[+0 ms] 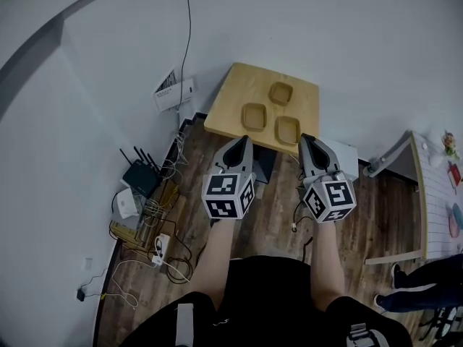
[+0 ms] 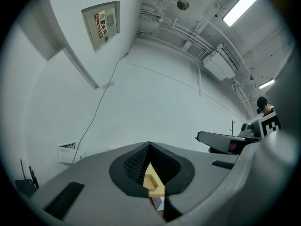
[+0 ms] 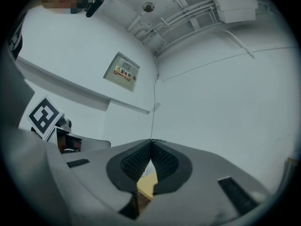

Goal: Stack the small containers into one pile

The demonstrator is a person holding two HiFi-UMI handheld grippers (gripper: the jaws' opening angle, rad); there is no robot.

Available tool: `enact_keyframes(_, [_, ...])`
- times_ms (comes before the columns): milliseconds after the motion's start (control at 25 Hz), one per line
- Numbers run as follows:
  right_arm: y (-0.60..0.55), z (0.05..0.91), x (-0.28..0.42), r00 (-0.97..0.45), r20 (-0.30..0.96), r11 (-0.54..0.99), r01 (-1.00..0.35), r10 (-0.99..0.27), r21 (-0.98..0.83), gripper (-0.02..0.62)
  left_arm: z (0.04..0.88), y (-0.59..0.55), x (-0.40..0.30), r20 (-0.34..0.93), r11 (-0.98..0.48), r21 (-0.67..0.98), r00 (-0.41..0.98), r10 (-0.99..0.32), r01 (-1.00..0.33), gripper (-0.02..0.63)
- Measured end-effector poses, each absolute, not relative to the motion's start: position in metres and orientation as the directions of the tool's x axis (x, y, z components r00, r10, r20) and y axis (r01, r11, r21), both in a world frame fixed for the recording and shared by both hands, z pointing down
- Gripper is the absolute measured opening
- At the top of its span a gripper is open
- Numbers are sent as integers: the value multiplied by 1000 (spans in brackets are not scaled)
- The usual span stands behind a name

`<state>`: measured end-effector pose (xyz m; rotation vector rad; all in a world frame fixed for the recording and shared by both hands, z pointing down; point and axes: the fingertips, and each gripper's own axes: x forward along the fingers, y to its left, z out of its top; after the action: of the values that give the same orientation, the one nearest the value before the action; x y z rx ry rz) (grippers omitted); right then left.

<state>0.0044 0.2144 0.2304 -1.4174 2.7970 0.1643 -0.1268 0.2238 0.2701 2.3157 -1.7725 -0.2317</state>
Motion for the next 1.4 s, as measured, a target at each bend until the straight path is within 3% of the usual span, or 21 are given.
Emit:
enact_keyframes(1000, [58, 296, 41, -570, 75, 572, -820, -818, 10, 6, 335, 74, -74, 160, -292, 310, 352, -922, -905, 12])
enact_keyframes(1400, [-37, 316, 91, -535, 123, 537, -843, -836, -13, 6, 353, -25, -23, 201, -322, 325, 398, -895, -889, 12])
